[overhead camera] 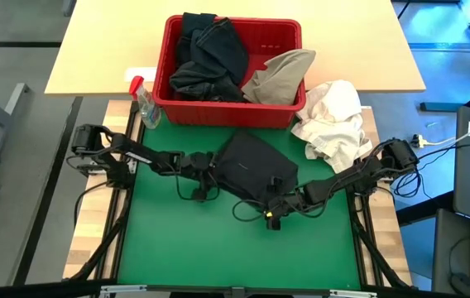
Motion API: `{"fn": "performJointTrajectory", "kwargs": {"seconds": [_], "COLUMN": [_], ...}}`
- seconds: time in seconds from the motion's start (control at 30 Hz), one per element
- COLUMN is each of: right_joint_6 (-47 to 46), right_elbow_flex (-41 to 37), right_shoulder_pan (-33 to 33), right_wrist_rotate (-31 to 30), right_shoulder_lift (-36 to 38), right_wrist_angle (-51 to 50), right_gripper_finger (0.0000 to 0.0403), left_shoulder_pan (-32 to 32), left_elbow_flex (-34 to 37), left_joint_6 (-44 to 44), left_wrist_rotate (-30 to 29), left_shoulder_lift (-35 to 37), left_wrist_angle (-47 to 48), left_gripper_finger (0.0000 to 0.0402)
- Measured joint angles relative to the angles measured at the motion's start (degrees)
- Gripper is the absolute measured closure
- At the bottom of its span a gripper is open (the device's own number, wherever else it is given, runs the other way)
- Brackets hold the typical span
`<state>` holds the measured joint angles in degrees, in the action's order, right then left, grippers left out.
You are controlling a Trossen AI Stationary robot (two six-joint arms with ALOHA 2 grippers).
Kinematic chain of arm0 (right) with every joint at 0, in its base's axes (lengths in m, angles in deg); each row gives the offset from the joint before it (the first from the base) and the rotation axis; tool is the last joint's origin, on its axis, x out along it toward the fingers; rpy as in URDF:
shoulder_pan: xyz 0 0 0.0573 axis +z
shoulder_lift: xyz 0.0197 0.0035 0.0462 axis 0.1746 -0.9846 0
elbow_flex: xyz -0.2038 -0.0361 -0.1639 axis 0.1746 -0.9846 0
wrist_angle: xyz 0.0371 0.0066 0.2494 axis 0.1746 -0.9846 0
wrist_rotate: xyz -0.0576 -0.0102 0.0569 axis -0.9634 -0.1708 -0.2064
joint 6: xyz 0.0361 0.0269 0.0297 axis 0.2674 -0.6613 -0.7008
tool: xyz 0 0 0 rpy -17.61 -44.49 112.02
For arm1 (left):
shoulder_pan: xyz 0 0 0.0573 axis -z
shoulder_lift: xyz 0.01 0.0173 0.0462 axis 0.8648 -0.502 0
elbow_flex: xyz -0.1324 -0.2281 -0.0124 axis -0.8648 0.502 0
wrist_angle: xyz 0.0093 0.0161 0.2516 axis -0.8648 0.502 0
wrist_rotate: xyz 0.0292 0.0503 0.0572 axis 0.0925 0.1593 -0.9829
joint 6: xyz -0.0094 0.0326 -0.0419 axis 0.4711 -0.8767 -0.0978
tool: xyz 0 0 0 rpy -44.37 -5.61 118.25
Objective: Fold Laundry from Bin
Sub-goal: Fold the black shorts
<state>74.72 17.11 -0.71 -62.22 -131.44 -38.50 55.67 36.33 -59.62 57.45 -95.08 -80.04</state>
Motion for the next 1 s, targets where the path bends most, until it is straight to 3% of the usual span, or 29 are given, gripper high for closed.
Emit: {"fn": "performJointTrajectory", "kwargs": {"seconds": [0.2, 0.47, 0.83, 1.0], "right_joint_6": [1.3, 1.5, 1.5, 1.5], "right_elbow_flex": [0.0, 0.0, 0.0, 0.0], "right_shoulder_pan": [0.0, 0.0, 0.0, 0.0], "right_wrist_rotate": [-0.5, -0.9, -1.1, -1.1], "right_shoulder_lift": [0.0, 0.0, 0.0, 0.0], "right_wrist_angle": [0.2, 0.3, 1.1, 1.2], "right_gripper_finger": [0.0150, 0.0150, 0.0150, 0.0150], "left_shoulder_pan": [-0.4, -1.0, -2.3, -2.3], "left_elbow_flex": [0.0, 0.0, 0.0, 0.0], "left_joint_6": [-5.9, -15.3, -18.4, -19.1], "left_wrist_rotate": [-8.0, -7.5, -8.2, -8.7], "left_shoulder_lift": [0.0, -0.4, -8.8, -10.8], "left_wrist_angle": [-1.5, -4.7, -14.3, -18.6], "left_gripper_finger": [0.0269, 0.0283, 0.0244, 0.0291]}}
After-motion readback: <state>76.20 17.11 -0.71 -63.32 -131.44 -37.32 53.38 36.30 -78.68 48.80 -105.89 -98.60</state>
